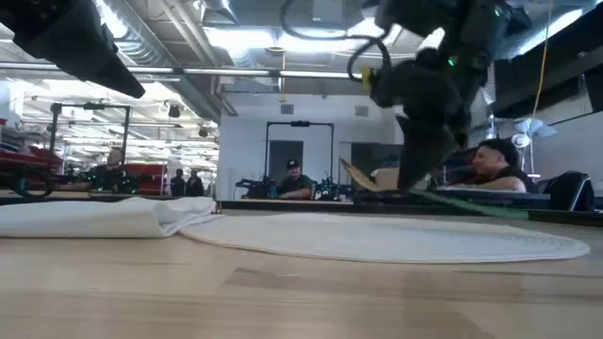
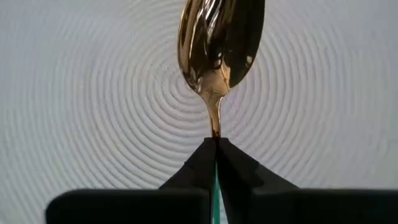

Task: Set table place
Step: Put the green spoon on the right of the white table mat

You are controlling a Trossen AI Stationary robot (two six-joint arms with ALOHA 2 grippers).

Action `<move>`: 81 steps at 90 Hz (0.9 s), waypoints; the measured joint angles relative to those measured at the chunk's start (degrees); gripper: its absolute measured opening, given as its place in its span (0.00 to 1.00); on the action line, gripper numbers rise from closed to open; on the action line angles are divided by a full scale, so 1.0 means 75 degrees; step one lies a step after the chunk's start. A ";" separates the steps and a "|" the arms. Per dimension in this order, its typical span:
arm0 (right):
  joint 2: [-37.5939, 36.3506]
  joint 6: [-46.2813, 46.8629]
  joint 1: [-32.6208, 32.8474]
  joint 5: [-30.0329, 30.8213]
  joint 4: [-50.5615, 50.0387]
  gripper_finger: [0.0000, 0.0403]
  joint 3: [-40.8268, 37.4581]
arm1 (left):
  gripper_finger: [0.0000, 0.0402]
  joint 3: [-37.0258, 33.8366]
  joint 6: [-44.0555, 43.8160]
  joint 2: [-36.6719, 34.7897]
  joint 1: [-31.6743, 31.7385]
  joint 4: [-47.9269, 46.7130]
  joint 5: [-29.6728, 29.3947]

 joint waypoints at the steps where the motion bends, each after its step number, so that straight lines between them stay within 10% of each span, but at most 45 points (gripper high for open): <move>1: -0.0005 0.0039 -0.0024 0.0002 -0.0140 0.00 0.0073 | 0.00 0.0000 0.0000 0.0000 0.0001 0.0000 -0.0001; 20: -0.0030 0.0281 -0.0956 -0.0811 -0.2598 0.00 0.0905 | 0.00 0.0000 -0.0135 0.0000 0.0009 0.0001 -0.0008; 54: -0.0030 0.0342 -0.1941 -0.1612 -0.2708 0.00 0.0927 | 0.00 -0.0009 -0.0687 0.0492 0.0179 0.0000 -0.0327; 81: -0.0030 0.3086 -0.1447 -0.1584 -0.2434 0.00 0.0198 | 0.00 -0.0009 -0.0855 0.0856 0.0114 -0.0100 -0.0319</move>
